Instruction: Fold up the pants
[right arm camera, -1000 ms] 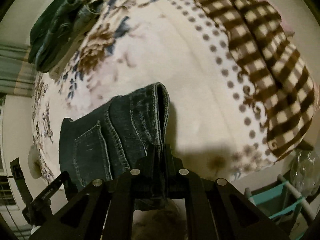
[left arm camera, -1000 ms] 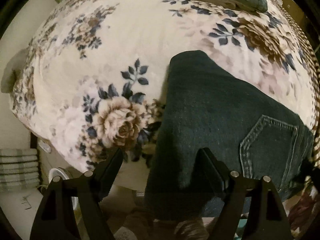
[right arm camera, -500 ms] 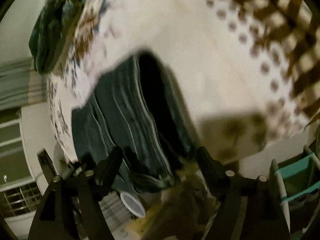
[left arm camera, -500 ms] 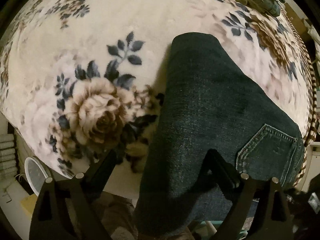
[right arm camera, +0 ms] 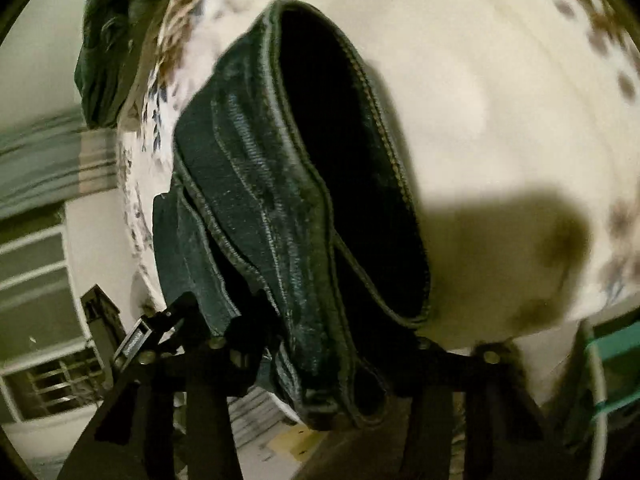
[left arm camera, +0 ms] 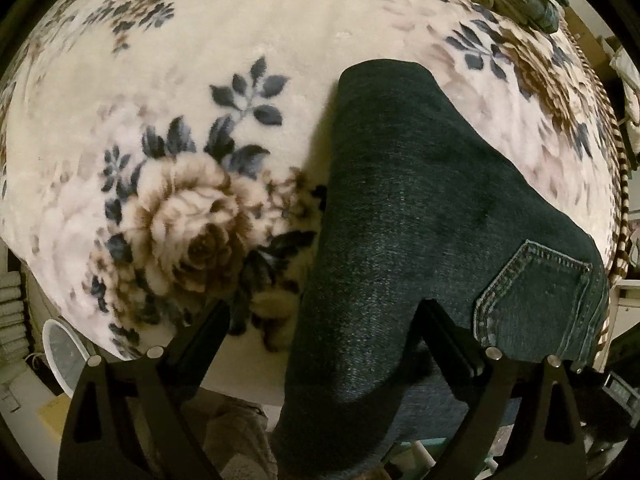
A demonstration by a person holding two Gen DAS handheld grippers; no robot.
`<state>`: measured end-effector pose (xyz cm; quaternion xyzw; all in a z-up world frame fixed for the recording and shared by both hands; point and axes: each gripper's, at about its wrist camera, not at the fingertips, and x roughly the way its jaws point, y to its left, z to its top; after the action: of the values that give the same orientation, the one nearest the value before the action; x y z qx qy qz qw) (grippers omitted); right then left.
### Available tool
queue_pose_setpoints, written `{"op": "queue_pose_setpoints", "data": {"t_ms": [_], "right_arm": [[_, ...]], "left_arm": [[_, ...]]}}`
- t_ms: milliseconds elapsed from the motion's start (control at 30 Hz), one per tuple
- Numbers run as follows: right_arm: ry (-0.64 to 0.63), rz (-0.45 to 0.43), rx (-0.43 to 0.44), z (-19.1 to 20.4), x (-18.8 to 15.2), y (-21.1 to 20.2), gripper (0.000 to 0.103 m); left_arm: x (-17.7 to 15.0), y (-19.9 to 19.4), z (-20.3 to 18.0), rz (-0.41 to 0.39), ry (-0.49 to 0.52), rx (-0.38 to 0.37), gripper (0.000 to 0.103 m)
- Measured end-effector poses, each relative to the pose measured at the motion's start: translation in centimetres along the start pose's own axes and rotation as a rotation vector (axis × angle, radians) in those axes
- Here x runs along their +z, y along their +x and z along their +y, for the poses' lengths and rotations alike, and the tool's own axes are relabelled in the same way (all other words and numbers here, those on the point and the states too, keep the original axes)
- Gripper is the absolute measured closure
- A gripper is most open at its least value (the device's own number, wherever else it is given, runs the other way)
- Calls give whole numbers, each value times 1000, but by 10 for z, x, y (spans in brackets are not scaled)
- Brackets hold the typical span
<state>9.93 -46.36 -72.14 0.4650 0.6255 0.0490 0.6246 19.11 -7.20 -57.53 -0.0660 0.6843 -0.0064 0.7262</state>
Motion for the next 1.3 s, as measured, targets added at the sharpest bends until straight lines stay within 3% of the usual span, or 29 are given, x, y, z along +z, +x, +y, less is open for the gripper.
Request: {"op": "queue_pose_setpoints", "data": {"t_ms": [233, 333, 367, 433, 500, 600, 700, 800, 867, 900, 967, 1000, 1233, 1300], "right_arm": [[-54, -41, -39, 25, 20, -15, 67], [-26, -25, -1, 18, 32, -17, 66], [-6, -6, 0, 12, 32, -14, 65], [-7, 8, 4, 7, 24, -10, 49], [0, 50, 28, 1, 14, -2, 48], [31, -27, 48, -5, 4, -8, 47], [86, -137, 58, -5, -7, -16, 71], [53, -157, 61, 14, -24, -29, 77], [47, -120, 34, 12, -29, -22, 77], [70, -93, 30, 5, -28, -16, 75], [155, -41, 54, -15, -24, -2, 57], [177, -34, 73, -21, -21, 4, 44], [66, 9, 64, -11, -10, 29, 19], [59, 15, 96, -6, -6, 37, 19]], "left_arm": [[0, 1, 7, 9, -21, -65, 5], [-2, 4, 13, 19, -62, -116, 4], [-3, 7, 16, 30, -77, -132, 4], [-5, 14, 24, 50, -109, -166, 4], [-7, 17, 30, 56, -126, -197, 4], [-10, 20, 35, 53, -109, -210, 4], [-11, 21, 36, 47, -79, -203, 4], [-12, 17, 37, 50, -61, -199, 4], [-13, 17, 39, 53, -60, -207, 4], [-14, 18, 42, 54, -58, -204, 4], [-17, 18, 43, 59, -70, -220, 4], [-19, 18, 46, 62, -78, -229, 4], [-23, 20, 34, 81, -67, -270, 5], [-23, 23, 31, 91, -68, -286, 4]]}}
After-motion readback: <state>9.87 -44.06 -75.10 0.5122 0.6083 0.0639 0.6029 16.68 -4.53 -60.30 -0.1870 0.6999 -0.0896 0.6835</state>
